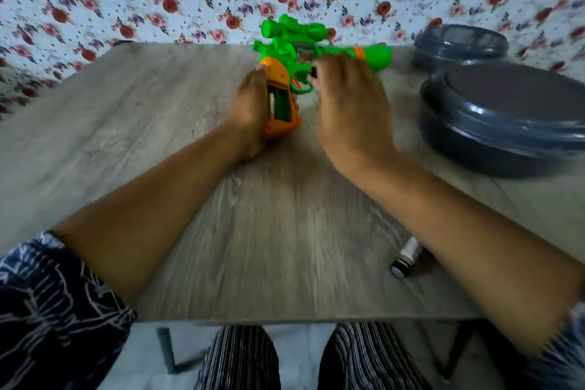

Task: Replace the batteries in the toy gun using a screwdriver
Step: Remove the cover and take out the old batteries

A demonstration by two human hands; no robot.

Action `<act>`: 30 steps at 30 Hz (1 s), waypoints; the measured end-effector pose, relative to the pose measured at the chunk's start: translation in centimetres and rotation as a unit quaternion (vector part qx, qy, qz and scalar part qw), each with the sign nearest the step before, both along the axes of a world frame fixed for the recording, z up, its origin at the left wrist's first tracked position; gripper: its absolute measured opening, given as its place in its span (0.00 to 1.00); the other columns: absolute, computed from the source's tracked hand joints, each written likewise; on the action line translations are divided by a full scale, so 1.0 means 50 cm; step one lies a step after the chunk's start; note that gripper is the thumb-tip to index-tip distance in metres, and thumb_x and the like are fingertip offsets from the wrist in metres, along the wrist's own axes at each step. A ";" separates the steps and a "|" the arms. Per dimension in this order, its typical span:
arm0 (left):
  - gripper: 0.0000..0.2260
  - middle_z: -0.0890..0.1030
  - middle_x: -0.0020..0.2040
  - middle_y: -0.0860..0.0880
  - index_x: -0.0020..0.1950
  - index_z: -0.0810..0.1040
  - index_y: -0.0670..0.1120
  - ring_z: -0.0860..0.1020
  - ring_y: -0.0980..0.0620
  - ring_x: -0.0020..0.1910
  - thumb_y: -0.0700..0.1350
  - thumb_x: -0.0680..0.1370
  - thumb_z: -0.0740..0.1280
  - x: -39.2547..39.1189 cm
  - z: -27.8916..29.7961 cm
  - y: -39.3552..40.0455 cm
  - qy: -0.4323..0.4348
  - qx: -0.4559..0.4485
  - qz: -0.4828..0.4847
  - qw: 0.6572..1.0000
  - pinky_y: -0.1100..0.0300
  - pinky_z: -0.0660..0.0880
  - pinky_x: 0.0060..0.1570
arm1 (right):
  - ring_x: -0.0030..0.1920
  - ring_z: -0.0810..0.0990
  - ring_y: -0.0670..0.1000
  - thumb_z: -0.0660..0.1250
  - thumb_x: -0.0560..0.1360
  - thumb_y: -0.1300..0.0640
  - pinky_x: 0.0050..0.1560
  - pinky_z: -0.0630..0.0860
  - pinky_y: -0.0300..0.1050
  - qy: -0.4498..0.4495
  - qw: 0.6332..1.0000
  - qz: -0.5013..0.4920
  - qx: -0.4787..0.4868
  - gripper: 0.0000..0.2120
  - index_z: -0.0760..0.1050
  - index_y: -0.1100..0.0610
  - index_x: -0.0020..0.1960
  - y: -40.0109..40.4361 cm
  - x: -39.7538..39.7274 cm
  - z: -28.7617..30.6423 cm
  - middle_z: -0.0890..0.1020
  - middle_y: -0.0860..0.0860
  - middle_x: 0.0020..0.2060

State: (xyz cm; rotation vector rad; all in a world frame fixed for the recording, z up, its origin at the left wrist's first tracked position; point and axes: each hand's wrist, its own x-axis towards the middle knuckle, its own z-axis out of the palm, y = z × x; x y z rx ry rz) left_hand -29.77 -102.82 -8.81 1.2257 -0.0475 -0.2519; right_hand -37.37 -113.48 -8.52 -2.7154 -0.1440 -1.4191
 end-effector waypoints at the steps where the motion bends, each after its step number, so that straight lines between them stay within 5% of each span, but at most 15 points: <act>1: 0.17 0.78 0.28 0.46 0.49 0.73 0.42 0.77 0.53 0.24 0.51 0.83 0.50 -0.001 0.005 0.000 0.003 -0.006 0.001 1.000 0.63 0.75 0.29 | 0.39 0.80 0.58 0.60 0.71 0.61 0.35 0.73 0.47 -0.019 0.997 -0.042 -0.060 0.08 0.77 0.59 0.46 0.007 0.006 0.004 0.81 0.56 0.39; 4: 0.17 0.77 0.26 0.47 0.44 0.73 0.44 0.77 0.53 0.24 0.51 0.83 0.51 -0.001 0.010 0.005 0.014 -0.024 0.007 1.000 0.64 0.74 0.28 | 0.37 0.80 0.55 0.60 0.70 0.60 0.33 0.73 0.45 -0.048 0.987 -0.076 -0.131 0.08 0.78 0.56 0.43 0.009 0.009 0.010 0.81 0.53 0.37; 8: 0.19 0.76 0.36 0.43 0.54 0.72 0.40 0.77 0.51 0.28 0.53 0.83 0.49 0.004 0.006 0.009 0.019 -0.029 0.000 0.999 0.62 0.76 0.31 | 0.39 0.80 0.56 0.59 0.70 0.60 0.34 0.72 0.44 -0.039 0.986 -0.096 -0.132 0.09 0.76 0.56 0.46 -0.020 0.017 0.011 0.80 0.53 0.38; 14: 0.19 0.76 0.36 0.44 0.58 0.71 0.40 0.77 0.52 0.27 0.53 0.83 0.49 -0.003 0.013 0.010 0.011 -0.017 -0.003 1.000 0.63 0.75 0.30 | 0.40 0.79 0.57 0.59 0.69 0.60 0.35 0.73 0.45 -0.006 0.987 -0.113 -0.112 0.08 0.76 0.57 0.44 -0.040 0.031 0.015 0.81 0.54 0.38; 18: 0.18 0.76 0.38 0.44 0.60 0.70 0.41 0.77 0.51 0.31 0.53 0.83 0.50 -0.007 0.013 0.015 0.008 -0.007 0.001 1.000 0.64 0.76 0.29 | 0.48 0.76 0.62 0.61 0.75 0.61 0.42 0.69 0.52 0.089 0.995 -0.040 -0.018 0.08 0.72 0.63 0.52 -0.057 0.033 0.026 0.79 0.61 0.46; 21: 0.18 0.77 0.39 0.44 0.63 0.69 0.41 0.77 0.51 0.32 0.52 0.83 0.51 -0.009 0.011 0.017 0.002 0.005 0.004 1.000 0.64 0.76 0.30 | 0.51 0.75 0.58 0.60 0.78 0.56 0.45 0.69 0.48 0.172 0.978 0.034 0.113 0.11 0.71 0.63 0.54 -0.068 0.019 0.059 0.78 0.59 0.50; 25: 0.21 0.78 0.39 0.44 0.67 0.69 0.40 0.78 0.51 0.33 0.53 0.82 0.51 -0.002 0.009 0.018 0.015 0.008 0.003 1.000 0.63 0.77 0.31 | 0.51 0.80 0.50 0.68 0.73 0.58 0.53 0.77 0.44 0.378 0.868 0.184 0.262 0.08 0.79 0.60 0.50 -0.094 -0.061 0.129 0.83 0.54 0.48; 28: 0.22 0.78 0.40 0.44 0.68 0.68 0.40 0.79 0.51 0.35 0.54 0.82 0.52 0.004 0.005 0.018 0.026 0.001 0.002 1.000 0.61 0.79 0.33 | 0.40 0.79 0.40 0.72 0.68 0.60 0.41 0.72 0.26 0.587 0.750 0.233 0.199 0.06 0.80 0.53 0.45 -0.121 -0.139 0.156 0.82 0.44 0.37; 30: 0.22 0.78 0.40 0.44 0.68 0.68 0.40 0.78 0.51 0.35 0.54 0.82 0.53 0.002 0.005 0.016 0.024 -0.001 -0.002 1.000 0.59 0.78 0.36 | 0.35 0.74 0.42 0.74 0.66 0.58 0.37 0.69 0.30 0.647 0.720 0.219 0.125 0.08 0.80 0.52 0.44 -0.129 -0.166 0.145 0.78 0.48 0.34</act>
